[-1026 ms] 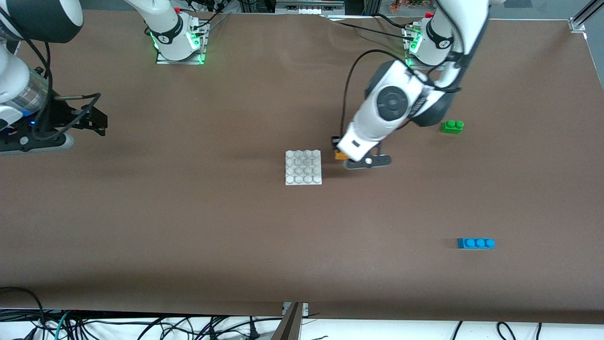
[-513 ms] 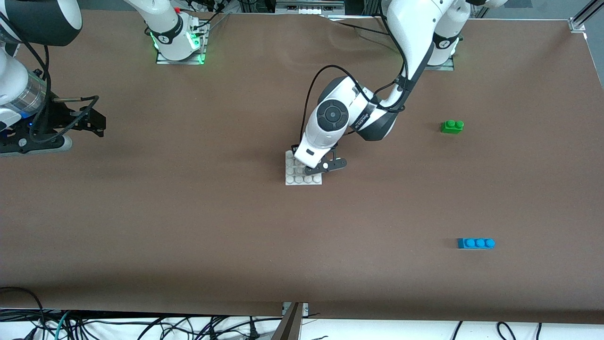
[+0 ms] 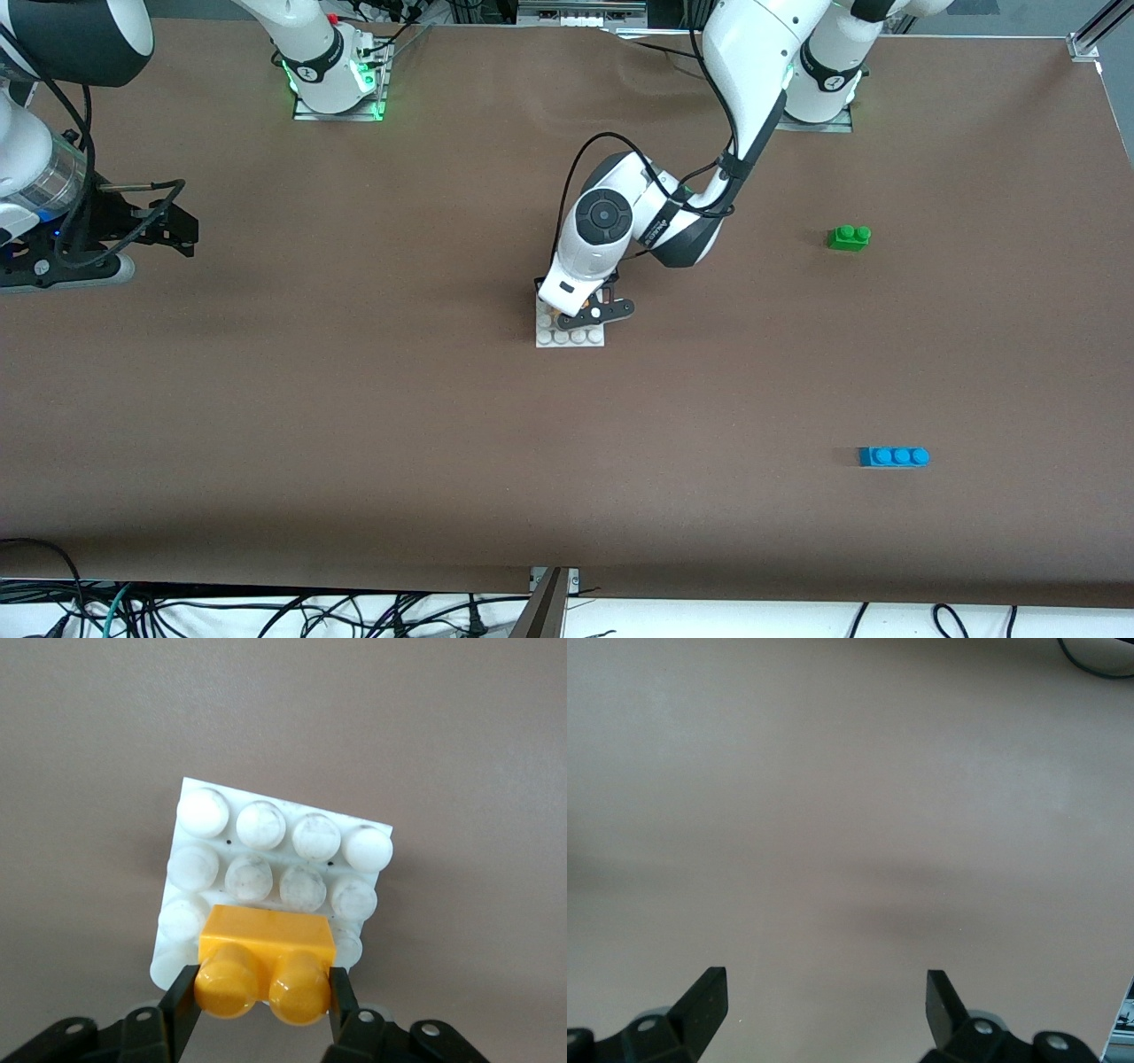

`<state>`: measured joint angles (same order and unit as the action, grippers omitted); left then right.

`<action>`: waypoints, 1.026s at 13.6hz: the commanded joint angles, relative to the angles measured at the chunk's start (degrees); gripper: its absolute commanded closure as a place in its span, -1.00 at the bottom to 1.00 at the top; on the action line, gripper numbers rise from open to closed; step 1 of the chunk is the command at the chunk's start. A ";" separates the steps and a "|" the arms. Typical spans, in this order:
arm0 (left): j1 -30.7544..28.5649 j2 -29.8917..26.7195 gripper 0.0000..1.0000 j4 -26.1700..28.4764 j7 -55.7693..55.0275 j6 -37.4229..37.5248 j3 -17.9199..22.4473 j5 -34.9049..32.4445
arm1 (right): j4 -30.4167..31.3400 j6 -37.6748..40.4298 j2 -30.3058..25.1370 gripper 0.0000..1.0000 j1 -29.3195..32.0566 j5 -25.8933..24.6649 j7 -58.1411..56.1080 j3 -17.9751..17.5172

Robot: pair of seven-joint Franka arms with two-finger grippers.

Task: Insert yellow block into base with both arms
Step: 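Press the yellow block down onto the base plate studs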

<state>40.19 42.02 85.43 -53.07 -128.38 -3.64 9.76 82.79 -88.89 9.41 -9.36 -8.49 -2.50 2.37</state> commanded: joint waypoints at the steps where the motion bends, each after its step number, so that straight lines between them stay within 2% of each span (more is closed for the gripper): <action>1: 1.38 0.69 1.00 -1.50 -0.55 0.50 1.27 -0.18 | 0.01 0.30 -0.36 -0.99 0.31 -0.74 -0.49 -0.08; 11: 1.82 2.54 1.00 -1.32 -0.72 0.41 1.18 -3.08 | 0.00 -0.32 -0.36 -0.99 0.75 -0.74 0.04 0.09; 12: 1.82 2.89 0.59 -1.32 -0.64 0.32 1.18 -3.08 | 0.00 -0.32 -0.36 -0.99 0.84 -0.65 0.04 0.09; 13: 1.82 3.15 -0.21 -1.32 -0.64 0.32 1.18 -3.08 | 0.00 -0.40 -0.36 -0.99 0.84 -0.57 0.04 0.09; 14: 1.82 3.24 -0.47 -1.32 -0.64 0.32 1.18 -3.08 | 0.00 -0.49 -0.36 -0.99 0.84 -0.56 0.12 0.09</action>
<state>41.31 44.13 85.11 -53.02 -128.41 -3.11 8.03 82.79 -89.02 9.41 -8.89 -8.51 -2.49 2.73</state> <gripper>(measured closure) 0.366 0.004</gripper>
